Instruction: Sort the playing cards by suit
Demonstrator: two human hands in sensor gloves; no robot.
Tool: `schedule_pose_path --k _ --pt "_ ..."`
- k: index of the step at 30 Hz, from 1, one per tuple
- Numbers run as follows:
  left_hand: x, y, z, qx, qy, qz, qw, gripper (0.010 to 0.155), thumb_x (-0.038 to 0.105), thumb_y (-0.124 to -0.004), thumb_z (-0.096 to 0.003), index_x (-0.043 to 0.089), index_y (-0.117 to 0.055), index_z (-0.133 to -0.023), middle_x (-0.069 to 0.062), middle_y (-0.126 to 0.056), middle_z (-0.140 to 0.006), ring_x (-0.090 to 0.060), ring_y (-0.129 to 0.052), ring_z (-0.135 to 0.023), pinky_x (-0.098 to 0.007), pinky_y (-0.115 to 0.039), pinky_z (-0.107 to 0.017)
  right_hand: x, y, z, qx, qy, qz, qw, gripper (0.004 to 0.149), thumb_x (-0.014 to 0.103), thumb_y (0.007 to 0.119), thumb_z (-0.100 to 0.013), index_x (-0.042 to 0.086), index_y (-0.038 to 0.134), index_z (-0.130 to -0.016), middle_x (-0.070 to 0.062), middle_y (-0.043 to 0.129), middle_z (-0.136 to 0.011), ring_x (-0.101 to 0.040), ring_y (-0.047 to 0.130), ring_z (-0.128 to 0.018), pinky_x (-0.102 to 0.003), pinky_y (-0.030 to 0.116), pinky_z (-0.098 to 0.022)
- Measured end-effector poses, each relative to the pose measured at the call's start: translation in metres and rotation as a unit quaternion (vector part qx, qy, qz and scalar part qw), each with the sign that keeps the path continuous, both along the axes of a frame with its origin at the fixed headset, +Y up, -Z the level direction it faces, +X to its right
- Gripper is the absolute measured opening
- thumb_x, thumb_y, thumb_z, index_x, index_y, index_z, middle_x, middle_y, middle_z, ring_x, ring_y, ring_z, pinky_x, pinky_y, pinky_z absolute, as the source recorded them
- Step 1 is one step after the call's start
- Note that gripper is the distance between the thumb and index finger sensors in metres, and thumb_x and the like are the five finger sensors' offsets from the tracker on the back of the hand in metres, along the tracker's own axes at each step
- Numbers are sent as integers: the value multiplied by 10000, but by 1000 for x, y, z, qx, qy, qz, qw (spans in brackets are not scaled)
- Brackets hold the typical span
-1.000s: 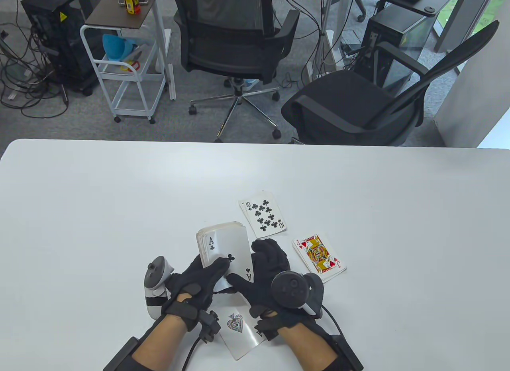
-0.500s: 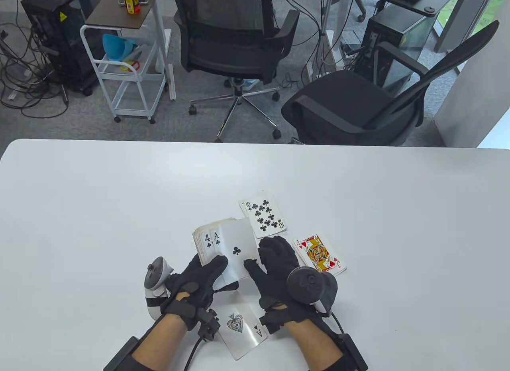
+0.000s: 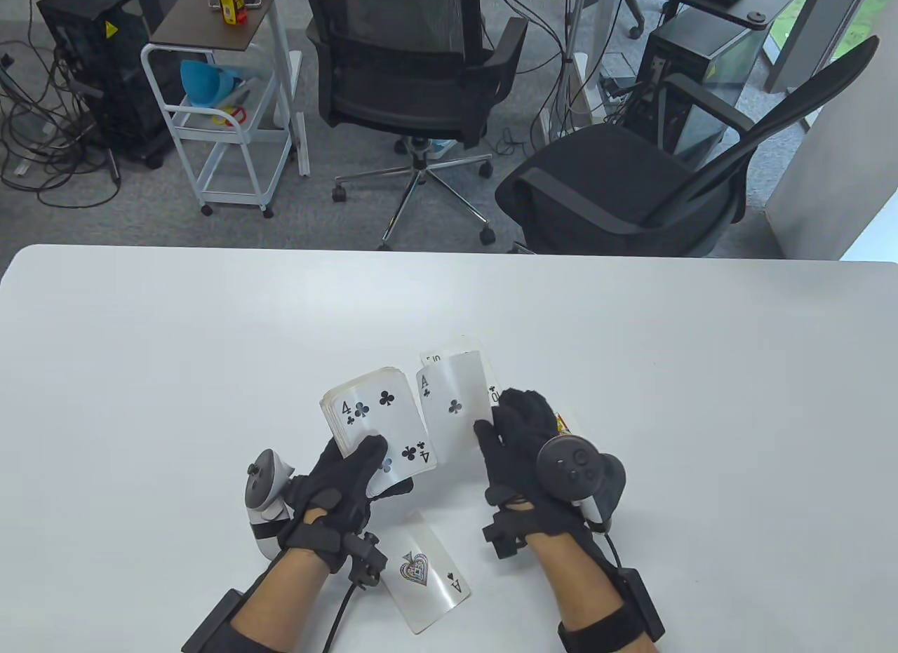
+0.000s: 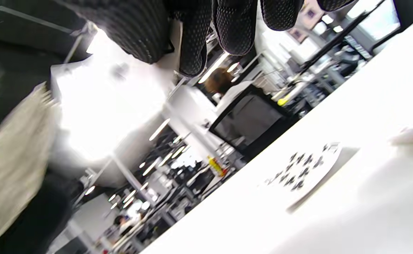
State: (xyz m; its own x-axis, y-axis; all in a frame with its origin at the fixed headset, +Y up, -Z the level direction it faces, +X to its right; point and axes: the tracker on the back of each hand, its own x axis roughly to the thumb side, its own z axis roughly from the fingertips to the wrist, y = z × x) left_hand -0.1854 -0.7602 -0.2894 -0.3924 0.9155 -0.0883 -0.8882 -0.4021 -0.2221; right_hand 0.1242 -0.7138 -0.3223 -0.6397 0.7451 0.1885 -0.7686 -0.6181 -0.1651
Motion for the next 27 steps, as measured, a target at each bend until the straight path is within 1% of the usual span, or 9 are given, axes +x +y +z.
schedule_pose_path --k 3,5,7,14,18,20,21,25,27 --pt "-4 3 -1 4 7 2 1000 634 486 -854 -561 264 -551 -1072 -3 -741 -1051 -305 -889 -904 -407 -940 -513 14 -6 -29 -83 -2 -33 996 378 332 756 -588 106 797 -887 -252 510 -1089 -550 342 -1018 -739 329 -673" --pt "-8 3 -3 6 12 2 1000 633 490 -851 -563 264 -550 -1073 -2 -741 -1051 -305 -888 -904 -407 -940 -512 15 -4 -49 -126 -20 47 991 377 339 761 -588 115 804 -888 -251 502 -1096 -550 328 -1023 -740 321 -673" --pt "-12 4 -4 5 18 6 1000 632 491 -849 -563 264 -552 -1072 0 -741 -1051 -304 -887 -905 -405 -940 -513 11 -1 -66 -137 -33 122 983 375 346 765 -587 123 814 -885 -250 509 -1097 -549 329 -1022 -741 322 -670" --pt "-19 4 -4 6 43 27 999 633 494 -843 -564 260 -545 -1071 -5 -740 -1048 -302 -893 -899 -404 -942 -508 -32 -14 -105 -205 -24 202 957 371 341 788 -585 106 828 -869 -246 474 -1111 -534 270 -1036 -747 266 -672" --pt "-19 4 -2 4 49 30 998 631 498 -838 -565 257 -546 -1070 -6 -739 -1048 -303 -893 -897 -403 -942 -506 -54 -26 -119 -190 -71 315 927 378 343 798 -575 93 826 -858 -242 485 -1107 -531 288 -1034 -744 279 -671" --pt "-19 4 -1 3 49 34 998 631 498 -837 -566 257 -545 -1070 -7 -739 -1048 -303 -891 -899 -404 -941 -507 -62 -33 -122 -213 -88 352 907 391 346 799 -576 87 808 -869 -246 475 -1109 -533 284 -1033 -742 280 -671" --pt "-18 4 -1 3 49 35 998 630 499 -836 -567 257 -544 -1071 -7 -737 -1049 -304 -892 -898 -403 -941 -508 -65 -36 -122 -224 -88 358 902 400 348 799 -579 82 791 -877 -245 461 -1112 -533 274 -1033 -741 273 -673" --pt "-17 3 -2 3 44 31 999 631 500 -835 -567 258 -544 -1071 -6 -737 -1050 -303 -890 -899 -403 -941 -507 -68 -41 -120 -192 -120 409 884 522 406 862 -547 84 683 -918 -238 436 -1113 -532 286 -1031 -738 287 -673" --pt "-16 2 -2 1 44 32 999 630 508 -830 -567 259 -546 -1071 -7 -739 -1049 -306 -890 -899 -403 -940 -507 -65 -38 -117 -175 -124 415 884 573 458 857 -540 85 653 -924 -231 482 -1085 -536 353 -1014 -734 315 -672"
